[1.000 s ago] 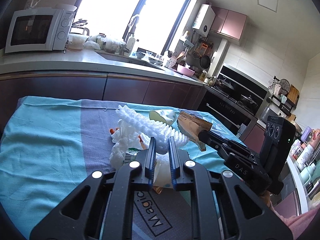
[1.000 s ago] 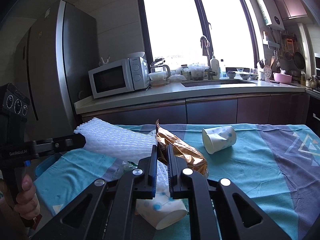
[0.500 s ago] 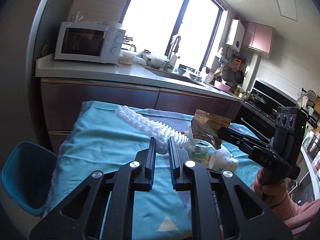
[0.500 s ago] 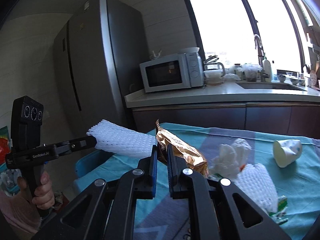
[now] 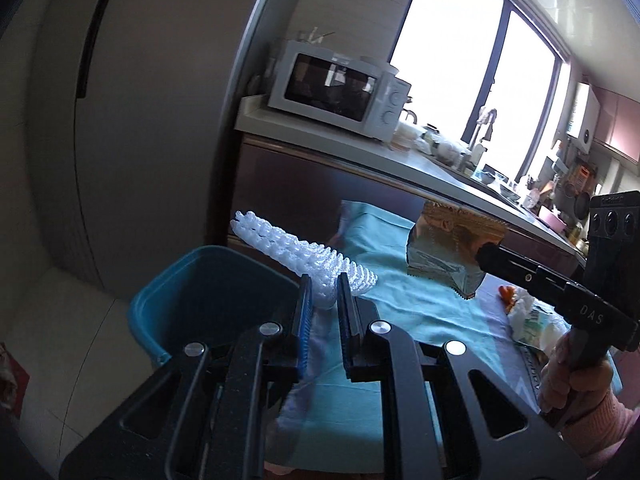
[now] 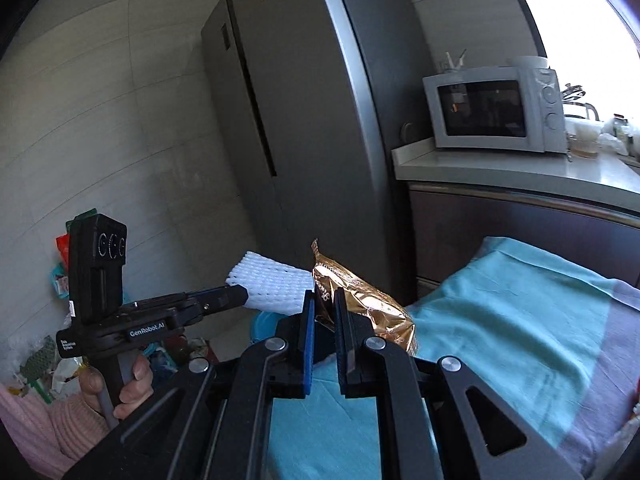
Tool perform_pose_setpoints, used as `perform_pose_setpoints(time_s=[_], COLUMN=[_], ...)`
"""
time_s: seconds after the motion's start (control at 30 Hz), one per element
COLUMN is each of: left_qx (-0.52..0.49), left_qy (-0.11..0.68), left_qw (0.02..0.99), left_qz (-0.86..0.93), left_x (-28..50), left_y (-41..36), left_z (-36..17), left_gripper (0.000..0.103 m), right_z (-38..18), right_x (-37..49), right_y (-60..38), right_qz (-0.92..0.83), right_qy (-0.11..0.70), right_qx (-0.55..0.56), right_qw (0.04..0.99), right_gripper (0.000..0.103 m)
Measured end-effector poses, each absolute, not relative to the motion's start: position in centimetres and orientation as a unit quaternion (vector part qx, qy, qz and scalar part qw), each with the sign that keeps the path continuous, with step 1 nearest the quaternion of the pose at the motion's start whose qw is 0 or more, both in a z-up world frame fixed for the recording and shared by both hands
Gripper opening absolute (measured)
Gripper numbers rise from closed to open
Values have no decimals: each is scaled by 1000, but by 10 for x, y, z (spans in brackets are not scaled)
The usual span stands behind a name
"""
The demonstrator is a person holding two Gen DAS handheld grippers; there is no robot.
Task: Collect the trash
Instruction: 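Carry the foam net and gold wrapper to the teal bin and open both tools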
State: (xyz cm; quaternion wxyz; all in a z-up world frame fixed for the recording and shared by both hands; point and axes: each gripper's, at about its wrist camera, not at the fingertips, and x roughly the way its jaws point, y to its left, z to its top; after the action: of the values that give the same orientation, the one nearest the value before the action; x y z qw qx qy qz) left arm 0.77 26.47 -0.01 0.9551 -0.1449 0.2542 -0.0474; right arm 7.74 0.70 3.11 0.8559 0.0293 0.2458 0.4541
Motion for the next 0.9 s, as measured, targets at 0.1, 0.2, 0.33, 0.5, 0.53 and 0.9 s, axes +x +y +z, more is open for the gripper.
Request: perform_pose_setpoints(time_s=[0.1,0.2,0.33,0.5,0.53,0.9], left_qx=[-150,-149,-156,-159,-160,-154], left_qy=[262,271,284,303,308,347], left_qw=[953,951,946,939,938,924], left_qz=[-22,-3,12,22,24,37], left_x=[11,16,24,34,37,63], left_y=[287,302,312,316,317,310], left_z=[-12,-22,-37,-57,-60,-89], left_gripper=[13,13,13,13,13,15], right_z=[27,21,12,-4,-8,-49], right_x=[93,108,115,130,130,167], right_y=[37,62,87,113,116,147], right_qz=[476,492,499,496,493,462], right_qy=[262,283,307,342,349,430], right_qx=[24,30,29,29,30,26], right_qw=[839,822,810,798,796,775], right_gripper=[8,8,8,8,8,10])
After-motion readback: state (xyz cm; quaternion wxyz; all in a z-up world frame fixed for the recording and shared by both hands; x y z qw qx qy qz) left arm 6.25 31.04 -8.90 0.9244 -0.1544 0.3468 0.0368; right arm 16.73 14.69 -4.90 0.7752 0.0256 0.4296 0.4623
